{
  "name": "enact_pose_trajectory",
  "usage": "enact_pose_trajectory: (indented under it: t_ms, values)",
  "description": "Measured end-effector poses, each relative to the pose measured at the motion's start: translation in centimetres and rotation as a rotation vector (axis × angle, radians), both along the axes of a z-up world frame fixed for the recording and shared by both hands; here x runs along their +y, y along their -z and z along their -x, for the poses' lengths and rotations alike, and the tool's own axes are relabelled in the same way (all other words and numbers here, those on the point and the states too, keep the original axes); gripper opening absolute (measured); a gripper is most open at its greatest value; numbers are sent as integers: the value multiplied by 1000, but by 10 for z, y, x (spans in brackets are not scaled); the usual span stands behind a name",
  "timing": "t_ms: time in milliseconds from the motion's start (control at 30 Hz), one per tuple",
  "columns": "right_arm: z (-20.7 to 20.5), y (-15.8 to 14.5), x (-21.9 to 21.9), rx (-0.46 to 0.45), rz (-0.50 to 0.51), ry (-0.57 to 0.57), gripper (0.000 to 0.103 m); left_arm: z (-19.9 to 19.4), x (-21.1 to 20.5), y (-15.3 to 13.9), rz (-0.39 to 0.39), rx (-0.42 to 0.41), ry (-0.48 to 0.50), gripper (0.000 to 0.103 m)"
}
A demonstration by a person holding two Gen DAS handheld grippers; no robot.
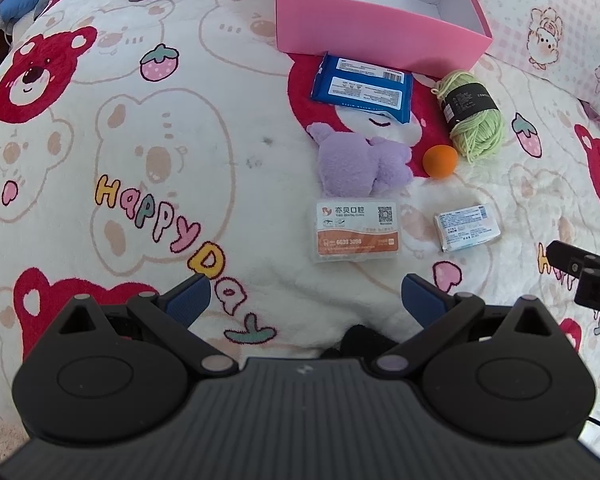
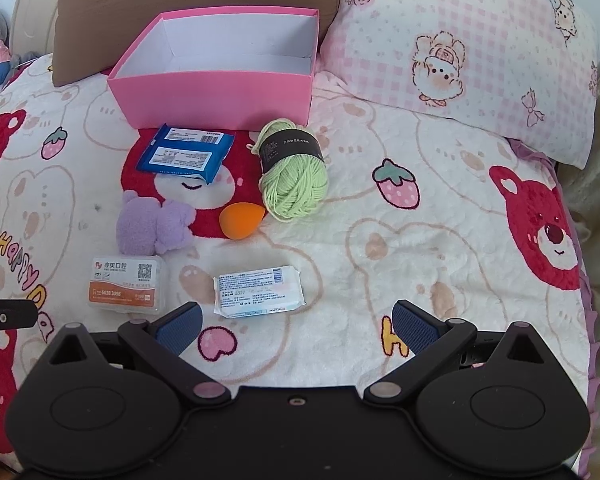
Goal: Organize objects
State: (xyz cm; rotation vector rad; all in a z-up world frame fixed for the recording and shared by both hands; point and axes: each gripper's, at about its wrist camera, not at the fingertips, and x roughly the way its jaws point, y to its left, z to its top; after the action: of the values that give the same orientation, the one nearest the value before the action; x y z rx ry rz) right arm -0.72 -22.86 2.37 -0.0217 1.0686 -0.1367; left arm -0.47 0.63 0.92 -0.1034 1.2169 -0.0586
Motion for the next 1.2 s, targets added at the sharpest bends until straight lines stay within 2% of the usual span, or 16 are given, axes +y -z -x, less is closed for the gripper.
enact_pose_trajectory:
  t_ms: [800, 1200]
  values:
    - [0, 4, -6, 11, -17, 15, 102, 1, -5, 3, -6, 6, 8, 103]
    - [-1, 4, -6, 11, -9, 17, 102, 3, -1, 0, 29, 16, 20, 103]
